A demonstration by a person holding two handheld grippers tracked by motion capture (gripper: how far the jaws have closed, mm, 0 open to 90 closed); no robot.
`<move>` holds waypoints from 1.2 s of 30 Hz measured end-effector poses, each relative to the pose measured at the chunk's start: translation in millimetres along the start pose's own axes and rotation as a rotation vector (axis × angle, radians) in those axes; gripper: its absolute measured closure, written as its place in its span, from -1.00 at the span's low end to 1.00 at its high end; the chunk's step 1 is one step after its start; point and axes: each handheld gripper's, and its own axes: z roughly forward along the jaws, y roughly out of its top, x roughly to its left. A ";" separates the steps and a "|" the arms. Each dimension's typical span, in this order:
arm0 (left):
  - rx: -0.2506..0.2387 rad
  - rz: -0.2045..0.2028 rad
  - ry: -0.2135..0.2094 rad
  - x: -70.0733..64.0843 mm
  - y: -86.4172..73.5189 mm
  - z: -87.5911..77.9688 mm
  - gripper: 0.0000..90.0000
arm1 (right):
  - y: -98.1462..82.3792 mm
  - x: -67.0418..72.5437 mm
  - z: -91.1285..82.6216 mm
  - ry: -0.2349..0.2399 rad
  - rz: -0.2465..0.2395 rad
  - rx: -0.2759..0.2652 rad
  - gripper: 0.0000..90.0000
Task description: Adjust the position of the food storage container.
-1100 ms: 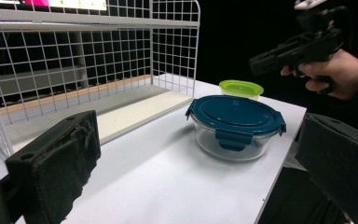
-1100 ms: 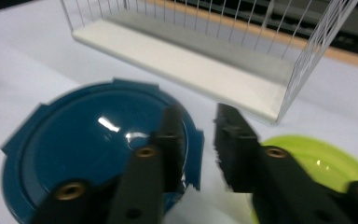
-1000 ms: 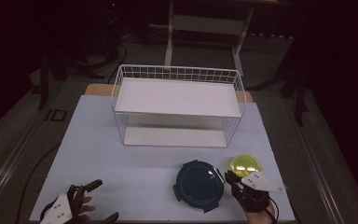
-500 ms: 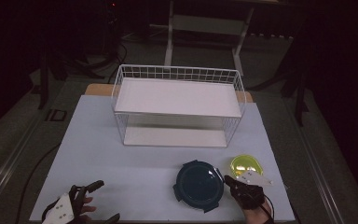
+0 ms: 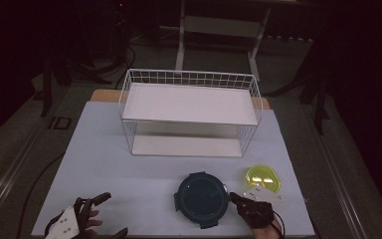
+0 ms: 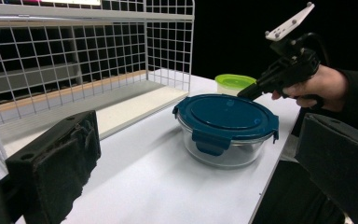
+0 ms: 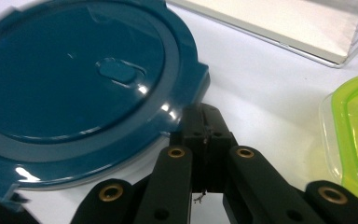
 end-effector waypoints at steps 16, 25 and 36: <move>0.013 0.005 -0.007 -0.5 -0.8 2.7 -1.00 | 0.1 10.9 1.7 0.039 -0.017 0.006 1.00; 0.024 0.003 -0.022 -0.8 -1.7 4.9 -1.00 | 7.1 23.9 12.0 0.102 -0.009 0.012 1.00; 0.034 -0.003 -0.028 -0.6 -2.3 5.3 -1.00 | 22.1 45.8 31.0 0.181 -0.009 0.022 1.00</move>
